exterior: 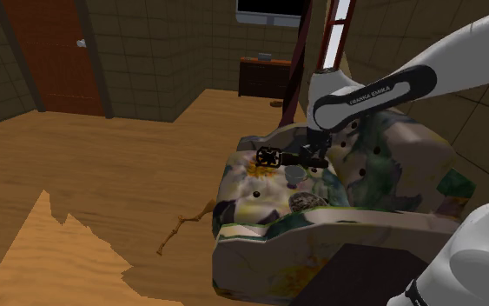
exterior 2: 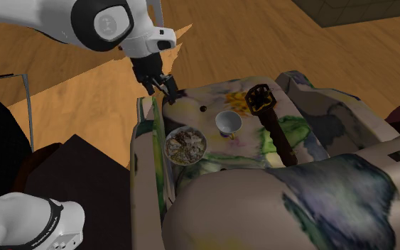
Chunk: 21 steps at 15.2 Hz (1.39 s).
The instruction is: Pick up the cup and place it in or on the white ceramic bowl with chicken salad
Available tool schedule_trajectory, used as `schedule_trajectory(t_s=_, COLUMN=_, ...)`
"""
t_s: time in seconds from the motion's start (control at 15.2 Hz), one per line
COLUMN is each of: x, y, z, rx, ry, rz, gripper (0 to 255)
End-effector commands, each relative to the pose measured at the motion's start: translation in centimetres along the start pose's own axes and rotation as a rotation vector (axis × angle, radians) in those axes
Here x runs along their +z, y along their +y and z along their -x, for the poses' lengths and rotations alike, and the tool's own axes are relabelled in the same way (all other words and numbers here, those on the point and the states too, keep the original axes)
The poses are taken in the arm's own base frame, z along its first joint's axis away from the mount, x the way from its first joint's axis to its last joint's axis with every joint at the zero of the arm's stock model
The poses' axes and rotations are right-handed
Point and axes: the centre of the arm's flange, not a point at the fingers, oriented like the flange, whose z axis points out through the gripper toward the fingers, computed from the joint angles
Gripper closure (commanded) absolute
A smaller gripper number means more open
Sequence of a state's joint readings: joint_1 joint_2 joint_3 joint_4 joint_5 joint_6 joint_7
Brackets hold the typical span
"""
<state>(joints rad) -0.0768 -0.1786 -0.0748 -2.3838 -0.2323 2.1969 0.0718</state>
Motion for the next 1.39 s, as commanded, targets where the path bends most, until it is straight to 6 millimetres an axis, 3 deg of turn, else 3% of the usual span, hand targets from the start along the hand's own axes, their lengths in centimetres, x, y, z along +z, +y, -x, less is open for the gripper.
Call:
schedule_trajectory(t_s=0.0, x=2.0, y=0.1, z=-1.7, rx=0.004, ry=0.003, rz=0.015, gripper=0)
schedule_trajectory(t_s=1.32, x=21.5, y=4.0, z=-18.5, rx=0.040, ry=0.016, rz=0.162, gripper=0)
